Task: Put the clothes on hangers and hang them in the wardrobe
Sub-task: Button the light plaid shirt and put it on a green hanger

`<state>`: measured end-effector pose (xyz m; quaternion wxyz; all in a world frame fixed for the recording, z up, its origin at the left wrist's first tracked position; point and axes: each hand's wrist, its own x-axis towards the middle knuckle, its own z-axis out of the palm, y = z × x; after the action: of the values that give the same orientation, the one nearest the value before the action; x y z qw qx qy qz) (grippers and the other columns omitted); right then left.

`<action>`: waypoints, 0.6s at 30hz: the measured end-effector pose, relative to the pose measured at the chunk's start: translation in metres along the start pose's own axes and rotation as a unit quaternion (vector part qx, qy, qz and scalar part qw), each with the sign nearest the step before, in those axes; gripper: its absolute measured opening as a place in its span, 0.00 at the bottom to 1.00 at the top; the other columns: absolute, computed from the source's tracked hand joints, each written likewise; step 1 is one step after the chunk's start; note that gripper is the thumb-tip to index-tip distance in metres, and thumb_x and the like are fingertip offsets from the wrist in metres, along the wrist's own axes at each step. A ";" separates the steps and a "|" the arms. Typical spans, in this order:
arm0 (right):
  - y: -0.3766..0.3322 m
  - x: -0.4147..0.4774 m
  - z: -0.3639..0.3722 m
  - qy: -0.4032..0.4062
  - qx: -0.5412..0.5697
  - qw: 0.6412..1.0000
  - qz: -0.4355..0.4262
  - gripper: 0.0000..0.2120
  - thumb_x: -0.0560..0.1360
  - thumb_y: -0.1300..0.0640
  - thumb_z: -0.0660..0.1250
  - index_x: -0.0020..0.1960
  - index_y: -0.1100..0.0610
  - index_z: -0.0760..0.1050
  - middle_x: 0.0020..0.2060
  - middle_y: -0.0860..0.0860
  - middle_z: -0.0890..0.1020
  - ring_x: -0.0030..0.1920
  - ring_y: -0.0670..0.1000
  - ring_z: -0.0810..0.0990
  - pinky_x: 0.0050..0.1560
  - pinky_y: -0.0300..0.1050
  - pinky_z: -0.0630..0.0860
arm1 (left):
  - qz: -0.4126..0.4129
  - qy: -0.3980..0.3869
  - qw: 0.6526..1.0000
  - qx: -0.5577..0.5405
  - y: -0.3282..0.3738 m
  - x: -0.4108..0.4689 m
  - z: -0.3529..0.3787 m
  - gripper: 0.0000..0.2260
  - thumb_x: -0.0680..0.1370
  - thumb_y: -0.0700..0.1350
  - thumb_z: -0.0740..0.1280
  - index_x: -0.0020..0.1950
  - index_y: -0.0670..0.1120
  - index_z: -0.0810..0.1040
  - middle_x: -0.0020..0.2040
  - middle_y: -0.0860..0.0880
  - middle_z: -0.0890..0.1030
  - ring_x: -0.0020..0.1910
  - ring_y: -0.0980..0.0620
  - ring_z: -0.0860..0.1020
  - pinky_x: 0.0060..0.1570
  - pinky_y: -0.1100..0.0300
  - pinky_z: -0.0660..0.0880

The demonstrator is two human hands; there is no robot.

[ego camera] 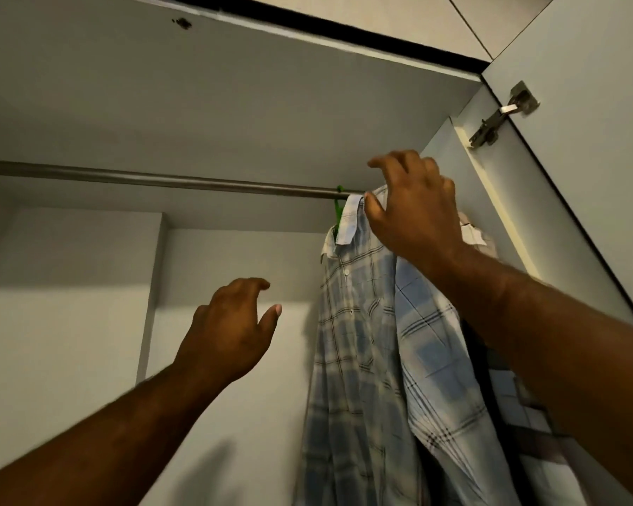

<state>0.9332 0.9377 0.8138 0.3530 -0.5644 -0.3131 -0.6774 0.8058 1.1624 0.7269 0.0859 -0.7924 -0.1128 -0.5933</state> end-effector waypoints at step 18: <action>-0.011 -0.375 -0.167 -0.381 0.156 0.910 0.053 0.21 0.80 0.43 0.66 0.71 0.47 0.73 0.69 0.43 0.75 0.70 0.42 0.72 0.68 0.33 0.67 | 0.065 -0.165 0.957 -0.231 0.060 -0.318 0.046 0.20 0.82 0.54 0.62 0.73 0.51 0.71 0.72 0.55 0.73 0.70 0.56 0.71 0.65 0.63 0.63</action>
<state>0.8759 0.8537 0.4156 0.3256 -0.7331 -0.4952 -0.3337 0.7790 1.0924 0.4088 -0.0805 -0.8833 0.0666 -0.4569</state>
